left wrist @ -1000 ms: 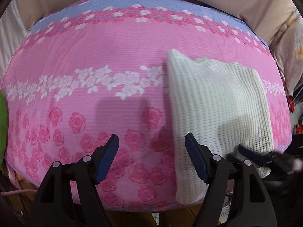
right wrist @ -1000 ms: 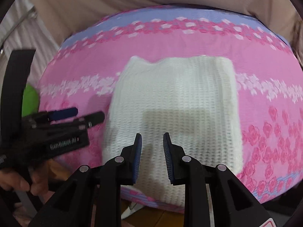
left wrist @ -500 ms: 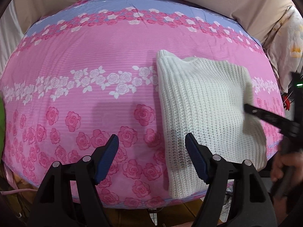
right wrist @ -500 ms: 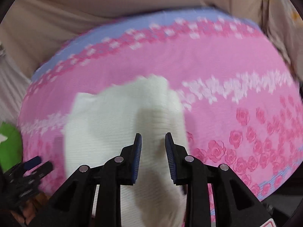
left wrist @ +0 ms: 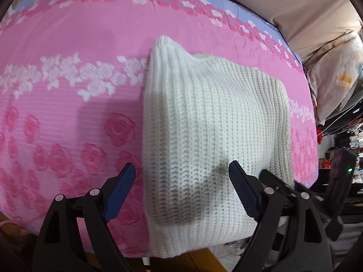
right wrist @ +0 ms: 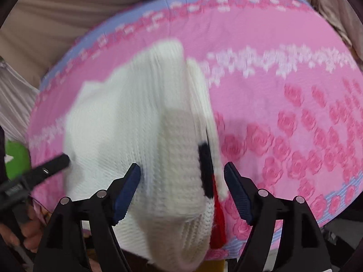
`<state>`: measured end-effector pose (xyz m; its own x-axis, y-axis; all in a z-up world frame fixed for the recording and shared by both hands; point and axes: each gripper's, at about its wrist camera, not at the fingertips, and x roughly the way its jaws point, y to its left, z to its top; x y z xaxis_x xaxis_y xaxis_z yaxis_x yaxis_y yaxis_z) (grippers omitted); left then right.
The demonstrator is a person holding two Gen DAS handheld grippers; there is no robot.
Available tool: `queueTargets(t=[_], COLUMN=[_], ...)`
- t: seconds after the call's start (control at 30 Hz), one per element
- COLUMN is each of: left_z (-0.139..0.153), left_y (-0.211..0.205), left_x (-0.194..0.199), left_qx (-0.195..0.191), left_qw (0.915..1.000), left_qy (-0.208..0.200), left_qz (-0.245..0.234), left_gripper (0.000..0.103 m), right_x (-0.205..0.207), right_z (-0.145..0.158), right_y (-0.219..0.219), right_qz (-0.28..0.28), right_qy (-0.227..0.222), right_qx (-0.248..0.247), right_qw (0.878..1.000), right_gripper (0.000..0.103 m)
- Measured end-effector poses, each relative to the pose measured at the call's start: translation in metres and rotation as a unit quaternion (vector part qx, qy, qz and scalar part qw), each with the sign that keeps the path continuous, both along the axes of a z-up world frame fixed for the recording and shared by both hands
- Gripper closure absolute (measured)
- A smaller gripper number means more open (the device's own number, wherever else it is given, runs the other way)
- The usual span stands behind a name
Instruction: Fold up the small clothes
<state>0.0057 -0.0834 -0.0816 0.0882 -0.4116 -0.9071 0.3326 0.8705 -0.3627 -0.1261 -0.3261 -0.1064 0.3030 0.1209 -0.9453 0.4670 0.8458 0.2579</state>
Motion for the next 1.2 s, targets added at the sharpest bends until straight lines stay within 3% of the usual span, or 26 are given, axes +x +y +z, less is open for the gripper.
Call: queueTargets(t=[0.07, 0.13, 0.23, 0.3, 0.33, 0.37, 0.5, 0.63, 0.77, 0.87, 0.97, 1.1, 1.2], left_z=[-0.013, -0.024, -0.036, -0.032, -0.025, -0.019, 0.025, 0.080, 0.140, 0.197, 0.265, 0.332, 0.368], left_y=[-0.008, -0.011, -0.006, -0.010, -0.012, -0.015, -0.033, -0.061, -0.088, -0.098, -0.091, -0.060, -0.024], left_x=[0.000, 0.000, 0.007, 0.008, 0.007, 0.006, -0.007, -0.030, -0.052, -0.066, -0.076, -0.076, -0.067], left_qx=[0.001, -0.010, -0.047, -0.053, -0.051, -0.050, -0.068, -0.109, -0.155, -0.204, -0.252, -0.288, -0.295], left_qw=[0.9999, 0.9998, 0.9968, 0.9961, 0.9967, 0.9969, 0.9961, 0.9880, 0.9721, 0.9529, 0.9260, 0.8955, 0.8823], left_qy=[0.010, 0.016, 0.060, 0.069, 0.064, 0.060, 0.032, -0.001, -0.044, -0.088, -0.157, -0.244, -0.295], left_qz=[-0.009, -0.007, 0.023, 0.014, 0.008, 0.000, -0.046, -0.109, -0.171, -0.207, -0.233, -0.236, -0.218], left_gripper=[0.017, 0.015, 0.018, 0.034, 0.044, 0.054, 0.061, 0.061, 0.061, 0.061, 0.061, 0.060, 0.059], right_x=[-0.007, -0.014, -0.013, -0.008, -0.005, -0.002, -0.009, -0.036, -0.072, -0.098, -0.119, -0.125, -0.116], right_z=[-0.017, -0.032, -0.032, -0.031, -0.031, -0.030, -0.005, 0.051, 0.110, 0.163, 0.222, 0.295, 0.340], right_y=[-0.005, -0.016, -0.017, -0.015, -0.015, -0.016, -0.021, -0.030, -0.043, -0.054, -0.060, -0.045, -0.022], right_qz=[-0.025, -0.066, -0.069, -0.063, -0.061, -0.068, -0.088, -0.106, -0.131, -0.148, -0.159, -0.136, -0.097], right_qy=[-0.007, -0.018, -0.026, -0.029, -0.036, -0.042, -0.072, -0.124, -0.182, -0.236, -0.306, -0.397, -0.455], right_qx=[0.030, 0.095, 0.100, 0.099, 0.120, 0.140, 0.155, 0.131, 0.097, 0.056, 0.015, -0.041, -0.069], right_qw=[0.999, 0.993, 0.992, 0.993, 0.990, 0.987, 0.981, 0.978, 0.970, 0.959, 0.939, 0.907, 0.882], right_gripper=[0.017, 0.014, 0.015, 0.027, 0.047, 0.054, 0.064, 0.064, 0.064, 0.064, 0.064, 0.064, 0.063])
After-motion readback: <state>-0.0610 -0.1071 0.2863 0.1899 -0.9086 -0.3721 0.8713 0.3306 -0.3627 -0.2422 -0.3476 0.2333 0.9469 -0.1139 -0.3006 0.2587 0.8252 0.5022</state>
